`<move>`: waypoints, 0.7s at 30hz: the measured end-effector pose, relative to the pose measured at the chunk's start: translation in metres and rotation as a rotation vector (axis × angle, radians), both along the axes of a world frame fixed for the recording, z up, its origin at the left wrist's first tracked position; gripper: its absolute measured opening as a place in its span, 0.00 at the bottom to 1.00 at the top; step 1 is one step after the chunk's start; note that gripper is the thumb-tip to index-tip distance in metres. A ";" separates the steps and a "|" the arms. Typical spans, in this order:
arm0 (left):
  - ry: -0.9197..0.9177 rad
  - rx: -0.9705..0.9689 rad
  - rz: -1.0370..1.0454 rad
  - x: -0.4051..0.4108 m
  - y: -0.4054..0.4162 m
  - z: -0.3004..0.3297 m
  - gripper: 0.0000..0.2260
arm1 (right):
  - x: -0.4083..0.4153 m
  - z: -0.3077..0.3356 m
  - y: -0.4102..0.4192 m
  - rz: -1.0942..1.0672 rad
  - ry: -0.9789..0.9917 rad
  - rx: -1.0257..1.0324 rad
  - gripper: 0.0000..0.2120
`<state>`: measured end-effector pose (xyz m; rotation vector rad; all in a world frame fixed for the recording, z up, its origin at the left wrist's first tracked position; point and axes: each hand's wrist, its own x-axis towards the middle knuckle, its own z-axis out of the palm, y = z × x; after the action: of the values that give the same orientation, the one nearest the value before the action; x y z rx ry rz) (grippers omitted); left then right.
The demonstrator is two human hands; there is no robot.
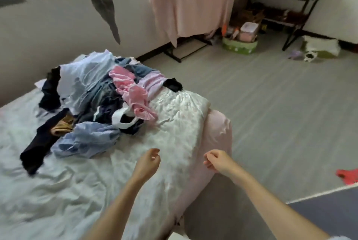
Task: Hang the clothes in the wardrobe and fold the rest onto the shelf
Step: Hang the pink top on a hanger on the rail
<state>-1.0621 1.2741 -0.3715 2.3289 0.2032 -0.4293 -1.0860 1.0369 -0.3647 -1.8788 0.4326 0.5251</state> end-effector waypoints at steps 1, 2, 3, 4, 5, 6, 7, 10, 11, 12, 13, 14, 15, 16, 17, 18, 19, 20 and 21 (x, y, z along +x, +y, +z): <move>-0.002 -0.001 0.030 0.009 0.015 -0.002 0.15 | 0.015 -0.002 0.014 0.038 0.000 -0.010 0.10; 0.000 0.006 0.064 0.022 0.036 -0.004 0.15 | 0.036 -0.008 0.034 0.080 0.009 -0.019 0.09; -0.010 0.022 0.083 0.039 0.055 -0.008 0.15 | 0.056 -0.011 0.052 0.119 0.025 -0.030 0.09; -0.019 0.042 0.091 0.053 0.068 -0.009 0.16 | 0.072 -0.012 0.066 0.154 0.035 -0.040 0.09; -0.031 0.063 0.092 0.068 0.082 -0.013 0.17 | 0.088 -0.013 0.079 0.191 0.048 -0.053 0.09; -0.037 0.082 0.088 0.086 0.095 -0.017 0.18 | 0.106 -0.017 0.093 0.225 0.051 -0.064 0.09; -0.046 0.096 0.077 0.107 0.109 -0.023 0.19 | 0.126 -0.022 0.107 0.247 0.058 -0.073 0.09; -0.040 0.129 0.050 0.160 0.134 -0.040 0.18 | 0.175 -0.034 0.141 0.277 0.068 -0.081 0.11; -0.034 0.148 0.022 0.177 0.139 -0.046 0.18 | 0.190 -0.038 0.151 0.282 0.066 -0.088 0.11; -0.021 0.184 -0.029 0.202 0.145 -0.057 0.19 | 0.210 -0.048 0.163 0.278 0.067 -0.093 0.12; -0.029 0.234 -0.096 0.223 0.147 -0.067 0.21 | 0.226 -0.056 0.172 0.274 0.066 -0.109 0.13; -0.051 0.291 -0.172 0.242 0.147 -0.076 0.23 | 0.240 -0.062 0.178 0.270 0.058 -0.123 0.13; -0.071 0.340 -0.251 0.264 0.146 -0.089 0.25 | 0.255 -0.072 0.183 0.262 0.057 -0.137 0.14; -0.080 0.384 -0.323 0.282 0.143 -0.100 0.27 | 0.268 -0.083 0.187 0.260 0.049 -0.151 0.14; -0.085 0.429 -0.388 0.294 0.140 -0.108 0.28 | 0.276 -0.089 0.188 0.267 0.044 -0.176 0.15; -0.084 0.477 -0.465 0.311 0.137 -0.124 0.30 | 0.288 -0.101 0.188 0.259 0.050 -0.196 0.15; -0.079 0.540 -0.542 0.323 0.135 -0.139 0.31 | 0.298 -0.112 0.188 0.257 0.051 -0.209 0.15; -0.074 0.615 -0.621 0.334 0.134 -0.154 0.32 | 0.305 -0.122 0.187 0.261 0.044 -0.219 0.16; -0.077 0.686 -0.682 0.344 0.135 -0.166 0.33 | 0.312 -0.130 0.185 0.260 0.041 -0.232 0.16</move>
<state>-0.7180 1.4091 -0.5379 3.0559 -0.5938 -0.6716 -0.7741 1.2217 -0.4950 -2.1662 0.2863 0.7116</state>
